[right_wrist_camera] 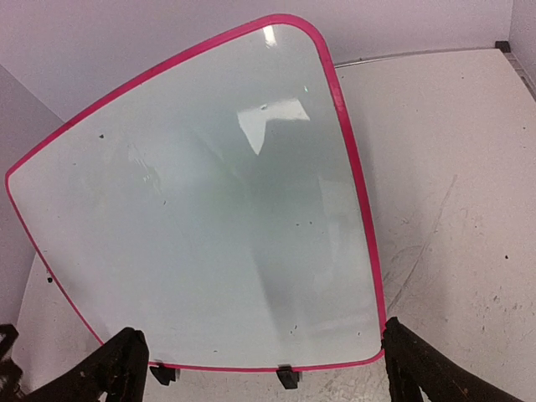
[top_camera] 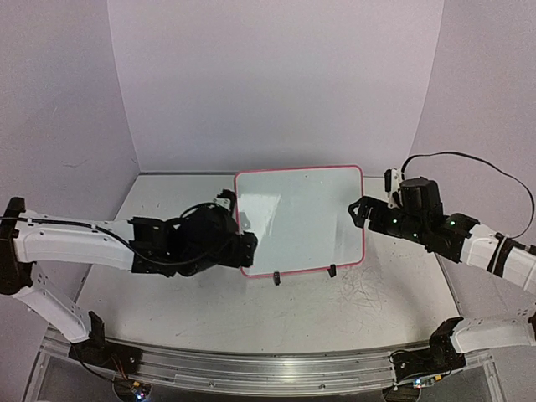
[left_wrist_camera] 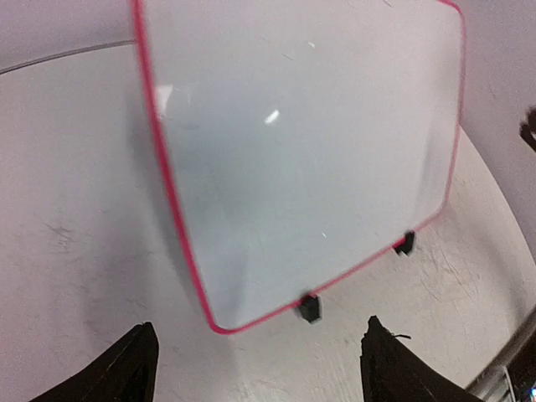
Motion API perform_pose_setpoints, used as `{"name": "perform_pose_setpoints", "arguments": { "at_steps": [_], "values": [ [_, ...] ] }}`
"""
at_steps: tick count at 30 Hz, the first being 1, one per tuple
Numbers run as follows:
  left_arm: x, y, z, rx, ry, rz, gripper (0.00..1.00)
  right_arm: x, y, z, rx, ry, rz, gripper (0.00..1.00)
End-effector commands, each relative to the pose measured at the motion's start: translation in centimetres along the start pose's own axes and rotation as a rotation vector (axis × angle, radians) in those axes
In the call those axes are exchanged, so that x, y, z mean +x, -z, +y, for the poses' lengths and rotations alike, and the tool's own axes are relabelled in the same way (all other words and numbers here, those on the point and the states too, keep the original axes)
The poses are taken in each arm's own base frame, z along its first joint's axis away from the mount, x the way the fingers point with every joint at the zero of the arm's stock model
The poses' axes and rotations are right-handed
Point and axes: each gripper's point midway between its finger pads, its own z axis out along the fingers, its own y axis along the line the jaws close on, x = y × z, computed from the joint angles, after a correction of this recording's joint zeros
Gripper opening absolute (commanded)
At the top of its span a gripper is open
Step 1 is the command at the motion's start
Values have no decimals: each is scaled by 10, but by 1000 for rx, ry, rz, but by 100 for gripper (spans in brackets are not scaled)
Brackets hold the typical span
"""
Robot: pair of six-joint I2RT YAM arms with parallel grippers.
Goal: Write a sentence on the whiteboard
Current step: Move the whiteboard to the center of the board, then pick up the whiteboard marker from the corner of the board.
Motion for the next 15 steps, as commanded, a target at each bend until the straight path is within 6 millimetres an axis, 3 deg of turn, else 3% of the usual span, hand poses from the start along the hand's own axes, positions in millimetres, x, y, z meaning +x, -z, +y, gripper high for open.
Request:
{"name": "perform_pose_setpoints", "arguments": {
  "at_steps": [1, 6, 10, 15],
  "values": [
    [-44, 3, 108, -157, 109, -66, 86, -31, 13, 14, -40, 36, -107, 98],
    [-76, 15, 210, -349, 203, -98, 93, -54, 31, 14, -14, 59, -170, 98],
    [-62, -6, 287, -415, 316, 45, 93, -61, 42, 13, -4, 75, -198, 98],
    [-21, -33, 370, -582, 460, 245, 92, -58, 46, 16, -18, 98, -171, 98]
  ]
}}
